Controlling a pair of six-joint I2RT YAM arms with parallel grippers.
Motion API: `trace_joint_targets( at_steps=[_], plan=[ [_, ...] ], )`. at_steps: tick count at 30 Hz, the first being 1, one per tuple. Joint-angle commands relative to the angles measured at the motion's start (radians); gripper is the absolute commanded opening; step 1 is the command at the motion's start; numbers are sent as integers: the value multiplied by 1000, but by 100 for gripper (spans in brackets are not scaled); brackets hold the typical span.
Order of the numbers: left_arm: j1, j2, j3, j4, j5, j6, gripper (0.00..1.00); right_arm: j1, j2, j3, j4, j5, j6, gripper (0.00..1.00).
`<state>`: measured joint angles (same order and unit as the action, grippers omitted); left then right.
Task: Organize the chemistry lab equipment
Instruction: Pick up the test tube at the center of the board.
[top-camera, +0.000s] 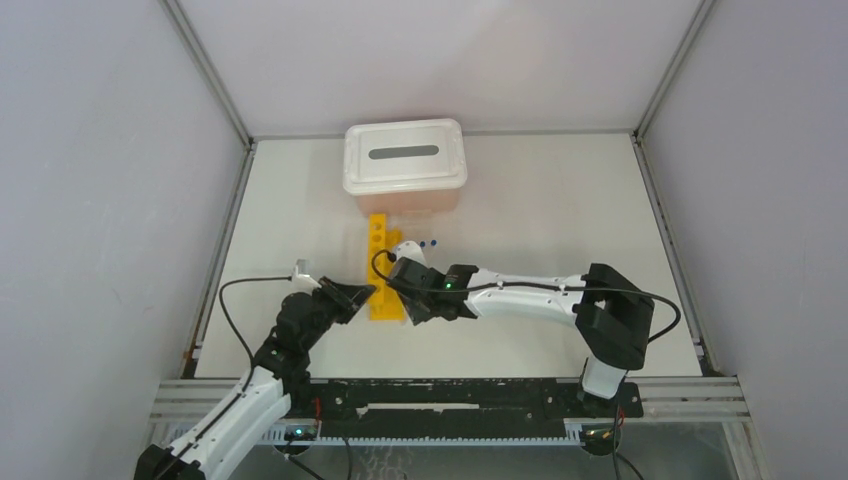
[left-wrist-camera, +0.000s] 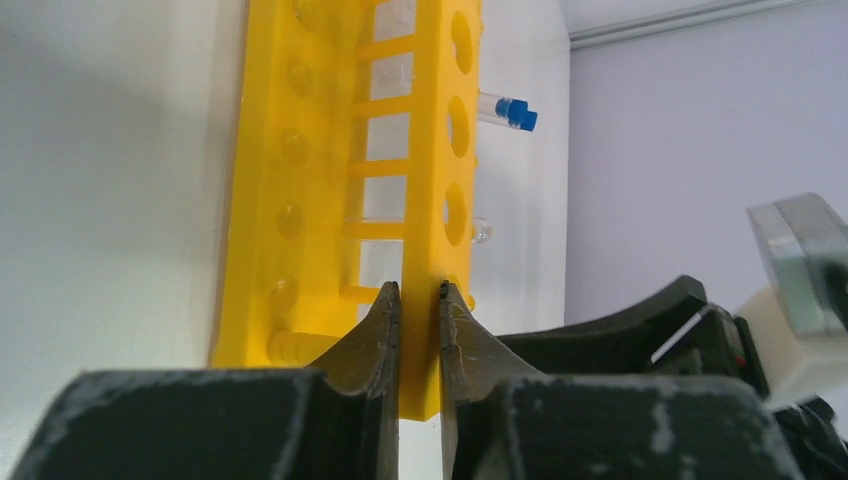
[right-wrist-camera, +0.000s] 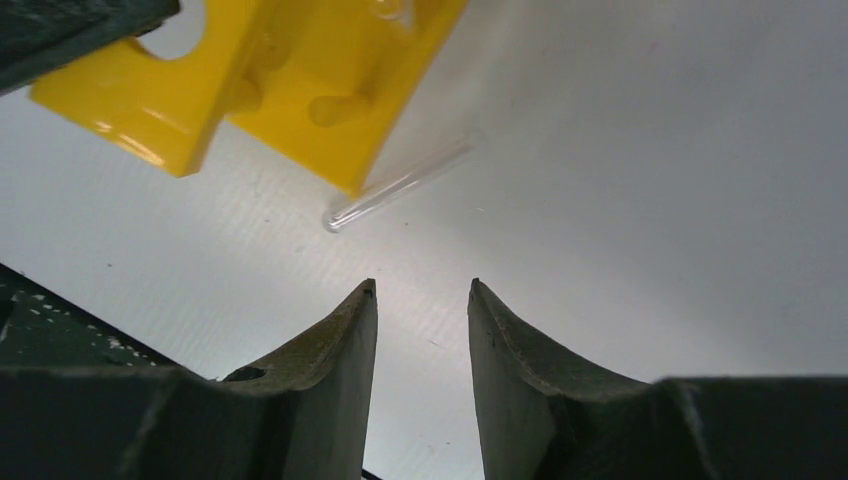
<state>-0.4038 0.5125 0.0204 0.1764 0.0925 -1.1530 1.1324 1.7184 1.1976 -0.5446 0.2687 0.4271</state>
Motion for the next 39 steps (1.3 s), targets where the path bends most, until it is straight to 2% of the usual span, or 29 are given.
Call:
trace_joint_targets(
  at_steps=[1,9,17,39],
  plan=[
    [-1,4,-169,-168,-81,40,17,39,-5,2,124,105,68,46],
    [-1,8,-169,-194,-87,46,24,98,69,2,174,185,83,47],
    [-2,-6,-166,-217,-85,43,39,167,149,34,173,346,110,49],
    [-1,-16,-166,-225,-75,52,39,152,282,136,102,334,217,48]
  ],
)
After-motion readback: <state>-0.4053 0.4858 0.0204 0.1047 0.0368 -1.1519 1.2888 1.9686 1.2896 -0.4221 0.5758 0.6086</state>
